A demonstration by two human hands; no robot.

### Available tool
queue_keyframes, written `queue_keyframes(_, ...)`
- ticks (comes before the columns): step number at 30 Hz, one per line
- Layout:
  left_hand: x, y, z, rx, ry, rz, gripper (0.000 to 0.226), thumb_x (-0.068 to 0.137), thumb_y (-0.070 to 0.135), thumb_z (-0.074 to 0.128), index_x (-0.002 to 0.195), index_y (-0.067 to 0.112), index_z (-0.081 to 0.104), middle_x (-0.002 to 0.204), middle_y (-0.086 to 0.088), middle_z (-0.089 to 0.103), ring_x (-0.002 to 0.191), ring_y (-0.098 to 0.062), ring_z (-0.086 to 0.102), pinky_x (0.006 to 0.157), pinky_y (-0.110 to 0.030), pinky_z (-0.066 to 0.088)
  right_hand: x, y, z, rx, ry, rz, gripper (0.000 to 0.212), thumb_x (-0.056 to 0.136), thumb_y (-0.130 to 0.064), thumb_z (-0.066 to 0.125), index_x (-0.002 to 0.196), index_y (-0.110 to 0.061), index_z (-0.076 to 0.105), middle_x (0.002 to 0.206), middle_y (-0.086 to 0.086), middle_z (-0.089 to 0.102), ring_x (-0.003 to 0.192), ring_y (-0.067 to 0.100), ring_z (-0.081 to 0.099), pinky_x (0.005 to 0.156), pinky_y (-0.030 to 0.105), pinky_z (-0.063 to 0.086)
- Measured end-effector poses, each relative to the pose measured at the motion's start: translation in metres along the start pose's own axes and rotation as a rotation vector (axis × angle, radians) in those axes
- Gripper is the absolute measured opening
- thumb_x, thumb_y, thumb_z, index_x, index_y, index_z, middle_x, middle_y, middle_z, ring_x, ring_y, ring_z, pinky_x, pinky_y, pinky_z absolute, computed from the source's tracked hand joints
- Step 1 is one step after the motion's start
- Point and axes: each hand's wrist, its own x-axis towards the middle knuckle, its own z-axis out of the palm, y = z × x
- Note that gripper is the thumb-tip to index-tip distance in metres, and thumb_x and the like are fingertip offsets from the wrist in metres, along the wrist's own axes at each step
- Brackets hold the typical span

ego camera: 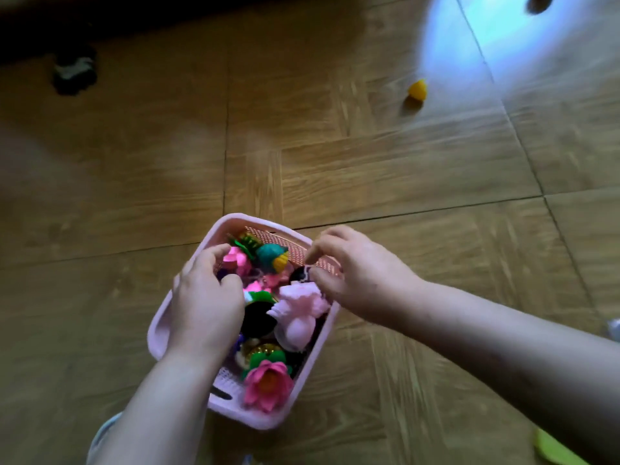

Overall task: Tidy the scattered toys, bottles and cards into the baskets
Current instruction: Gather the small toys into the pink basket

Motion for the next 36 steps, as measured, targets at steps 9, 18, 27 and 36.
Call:
queue_keyframes(9,-0.057,0.087,0.093,0.263,-0.342,0.269,0.059,0.089,0.018,0.058,0.143,0.004,0.04,0.144,-0.02,0.044,0.135,-0.036,0.037,0.114,-0.042,0.027,-0.17,0.146,-0.048,-0.228,0.117,0.794,0.034,0.087,-0.045,0.061,0.113,-0.025,0.056,0.116,0.002,0.052,0.109,0.024,0.059,0.09,0.035,0.047)
queue_keyframes(18,-0.083,0.11,0.132,0.346,-0.451,0.287,0.066,0.094,0.02,0.056,0.152,0.016,0.026,0.162,-0.018,0.01,0.144,-0.042,0.023,0.116,-0.051,0.024,-0.256,0.179,0.007,-0.317,0.061,1.132,0.115,0.071,-0.07,0.065,0.151,-0.012,0.005,0.144,0.01,0.032,0.133,0.027,0.039,0.108,0.036,0.034)
queue_keyframes(27,-0.146,0.17,0.191,0.259,-0.728,0.796,0.054,0.093,0.014,0.052,0.144,0.022,0.038,0.159,0.0,0.021,0.146,-0.017,0.025,0.116,-0.027,0.017,-0.256,0.197,-0.011,-0.116,0.092,1.078,0.1,0.064,-0.055,0.081,0.138,-0.015,0.027,0.135,0.01,0.03,0.131,0.029,0.033,0.111,0.037,0.029)
queue_keyframes(36,-0.163,0.179,0.195,0.336,-0.828,0.961,0.043,0.097,0.02,0.049,0.137,0.034,0.044,0.159,0.019,0.015,0.139,-0.008,0.036,0.102,-0.023,0.035,-0.25,0.208,-0.019,-0.198,0.054,1.115,0.098,0.061,-0.059,0.08,0.134,-0.018,0.029,0.135,0.006,0.033,0.13,0.027,0.031,0.106,0.045,0.034)
